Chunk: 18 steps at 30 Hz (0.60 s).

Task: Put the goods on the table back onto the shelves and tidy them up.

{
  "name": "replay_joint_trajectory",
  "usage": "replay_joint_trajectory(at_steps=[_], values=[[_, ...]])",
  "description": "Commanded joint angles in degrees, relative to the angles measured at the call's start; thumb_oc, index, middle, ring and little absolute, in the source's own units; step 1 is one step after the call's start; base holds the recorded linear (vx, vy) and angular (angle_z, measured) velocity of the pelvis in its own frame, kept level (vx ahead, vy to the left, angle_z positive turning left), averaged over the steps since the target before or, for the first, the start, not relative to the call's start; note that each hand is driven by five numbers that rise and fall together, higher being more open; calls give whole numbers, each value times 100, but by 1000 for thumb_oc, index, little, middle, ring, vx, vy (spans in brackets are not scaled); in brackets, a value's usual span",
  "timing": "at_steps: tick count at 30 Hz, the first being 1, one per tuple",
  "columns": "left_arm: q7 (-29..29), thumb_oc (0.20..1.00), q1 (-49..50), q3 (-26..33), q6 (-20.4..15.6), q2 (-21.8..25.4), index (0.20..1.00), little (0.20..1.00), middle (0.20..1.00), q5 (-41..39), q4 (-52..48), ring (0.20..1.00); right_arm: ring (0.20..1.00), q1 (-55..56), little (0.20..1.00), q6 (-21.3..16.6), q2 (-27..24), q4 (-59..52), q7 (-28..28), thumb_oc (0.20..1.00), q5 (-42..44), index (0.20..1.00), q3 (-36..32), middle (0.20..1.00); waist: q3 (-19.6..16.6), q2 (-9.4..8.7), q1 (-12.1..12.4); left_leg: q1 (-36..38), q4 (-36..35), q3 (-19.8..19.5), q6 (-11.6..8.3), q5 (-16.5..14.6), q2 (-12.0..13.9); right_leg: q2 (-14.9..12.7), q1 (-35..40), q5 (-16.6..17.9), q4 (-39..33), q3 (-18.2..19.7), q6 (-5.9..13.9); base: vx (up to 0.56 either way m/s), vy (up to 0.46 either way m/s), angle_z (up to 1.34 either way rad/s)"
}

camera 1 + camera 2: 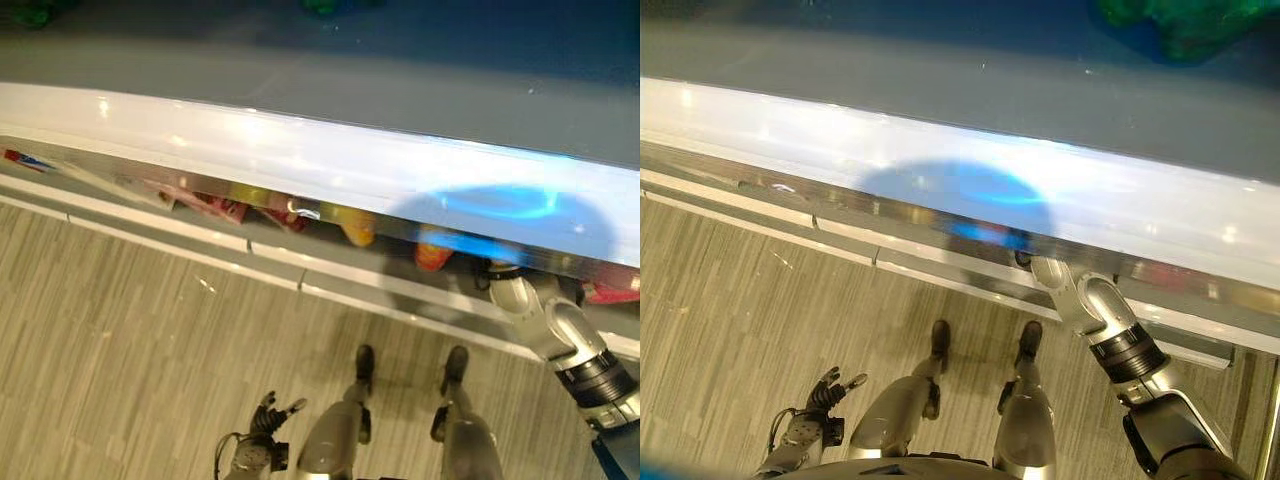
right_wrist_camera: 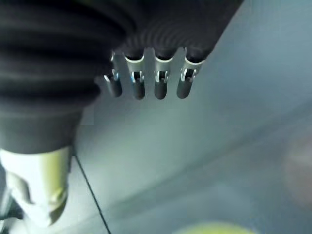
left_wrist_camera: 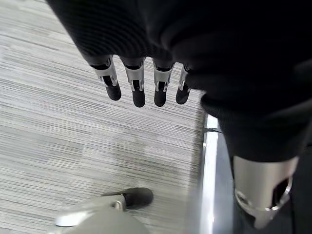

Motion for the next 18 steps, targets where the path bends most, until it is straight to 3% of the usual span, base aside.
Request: replay_joint_trajectory(at_steps=[1,4,8,18], values=[[77,1000,-53,-163,87,163,1000,1000,1000,114,358,1000,1000,308,1000,-333,-45,-655,142,1000,441,1000,-193,1000,-495,-220,82,-17,31,290,-365,-335,288,-683,242,-316,117,60,705,17,25,-5],[68,1000,-35,-102,101,151,1000,1000,1000,160,378,1000,1000,605,1000,-391,-58,-774,275,1000,598,1000,-278,1000,-552,-286,20,108,31,340,-344,-391,274,-687,324,-331,129,99,703,16,33,-9],[-23,1000,17,97,176,178,1000,1000,1000,322,526,1000,1000,1229,1000,-522,-93,-742,870,1000,1305,1000,-427,1000,-726,-451,-105,390,31,452,-277,-526,271,-672,468,-368,138,207,710,35,43,-14],[-483,1000,64,403,243,404,1000,1000,1000,1110,1107,1000,1000,2808,1000,-792,-781,-760,2401,1000,2769,1000,-1173,1000,-1098,-710,-476,991,31,722,-78,-779,60,-758,651,-462,445,608,786,46,89,-20]])
